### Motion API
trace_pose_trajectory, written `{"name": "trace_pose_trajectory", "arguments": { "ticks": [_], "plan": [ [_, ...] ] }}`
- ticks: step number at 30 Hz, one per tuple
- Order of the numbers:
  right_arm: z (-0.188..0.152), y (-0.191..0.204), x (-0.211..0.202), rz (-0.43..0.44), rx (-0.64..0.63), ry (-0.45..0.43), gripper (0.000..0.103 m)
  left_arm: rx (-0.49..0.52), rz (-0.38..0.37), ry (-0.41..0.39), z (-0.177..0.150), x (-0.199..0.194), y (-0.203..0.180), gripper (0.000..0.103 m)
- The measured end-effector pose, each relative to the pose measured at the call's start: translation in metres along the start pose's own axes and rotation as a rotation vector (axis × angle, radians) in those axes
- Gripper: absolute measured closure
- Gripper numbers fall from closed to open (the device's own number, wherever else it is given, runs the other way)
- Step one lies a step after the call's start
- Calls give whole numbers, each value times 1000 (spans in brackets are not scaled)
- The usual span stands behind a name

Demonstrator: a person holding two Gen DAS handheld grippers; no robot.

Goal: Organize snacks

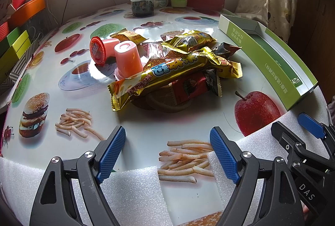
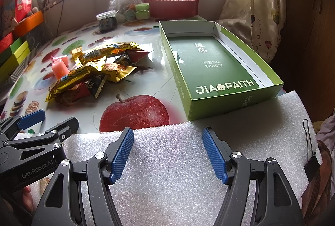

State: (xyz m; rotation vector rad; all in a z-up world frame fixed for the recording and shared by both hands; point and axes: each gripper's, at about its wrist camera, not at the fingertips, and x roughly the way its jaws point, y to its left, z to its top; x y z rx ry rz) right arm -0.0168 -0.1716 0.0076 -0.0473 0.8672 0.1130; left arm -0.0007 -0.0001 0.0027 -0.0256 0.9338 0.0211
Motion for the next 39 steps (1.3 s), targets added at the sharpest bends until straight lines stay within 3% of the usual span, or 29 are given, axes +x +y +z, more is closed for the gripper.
{"name": "trace_pose_trajectory", "arguments": {
  "ticks": [14, 19, 27, 39],
  "plan": [
    [0, 1, 0, 0, 0, 1, 34, 1, -1, 1, 0, 0, 0, 20],
    [0, 2, -3, 12, -1, 3, 34, -12, -39, 7, 2, -1, 6, 20],
    [14, 9, -18, 94, -62, -67, 35, -51, -80, -12, 14, -9, 29, 20],
    [52, 42, 0, 220, -198, -69, 35, -97, -89, -49, 37, -7, 60, 20]
  ]
}}
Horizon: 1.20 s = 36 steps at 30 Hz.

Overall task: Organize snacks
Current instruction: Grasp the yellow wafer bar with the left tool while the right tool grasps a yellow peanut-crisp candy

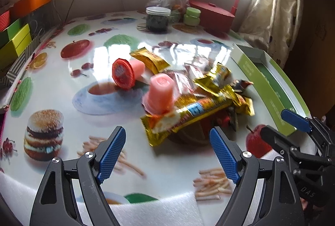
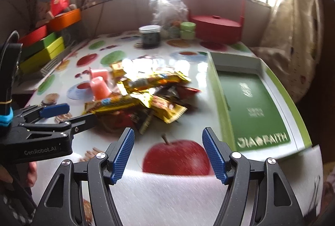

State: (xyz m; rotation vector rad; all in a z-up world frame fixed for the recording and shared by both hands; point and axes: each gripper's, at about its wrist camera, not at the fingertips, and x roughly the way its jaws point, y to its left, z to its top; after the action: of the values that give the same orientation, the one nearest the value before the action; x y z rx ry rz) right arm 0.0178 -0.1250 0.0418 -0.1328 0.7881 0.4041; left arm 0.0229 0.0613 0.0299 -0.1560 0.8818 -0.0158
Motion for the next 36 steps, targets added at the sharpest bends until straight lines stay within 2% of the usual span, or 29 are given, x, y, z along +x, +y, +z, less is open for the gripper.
{"name": "trace_pose_trajectory", "arguments": {
  "ticks": [6, 13, 19, 23, 26, 32, 36],
  "plan": [
    [16, -4, 17, -13, -19, 13, 35, 5, -18, -13, 13, 2, 8, 20],
    [29, -14, 42, -19, -86, 78, 40, 135, -84, 10, 23, 14, -9, 20],
    [34, -18, 59, 33, -119, 122, 45, 208, -102, 48, 28, 28, -20, 20],
    [35, -17, 68, 109, -139, 144, 47, 248, -104, 53, 28, 33, -22, 21],
    [35, -14, 73, 128, -153, 160, 48, 258, -110, 73, 29, 38, -21, 29],
    [37, -12, 79, 145, -163, 171, 48, 263, -117, 102, 26, 43, -18, 30],
    [35, -14, 78, 158, -148, 191, 59, 259, -114, 112, 24, 43, -17, 30]
  ]
}}
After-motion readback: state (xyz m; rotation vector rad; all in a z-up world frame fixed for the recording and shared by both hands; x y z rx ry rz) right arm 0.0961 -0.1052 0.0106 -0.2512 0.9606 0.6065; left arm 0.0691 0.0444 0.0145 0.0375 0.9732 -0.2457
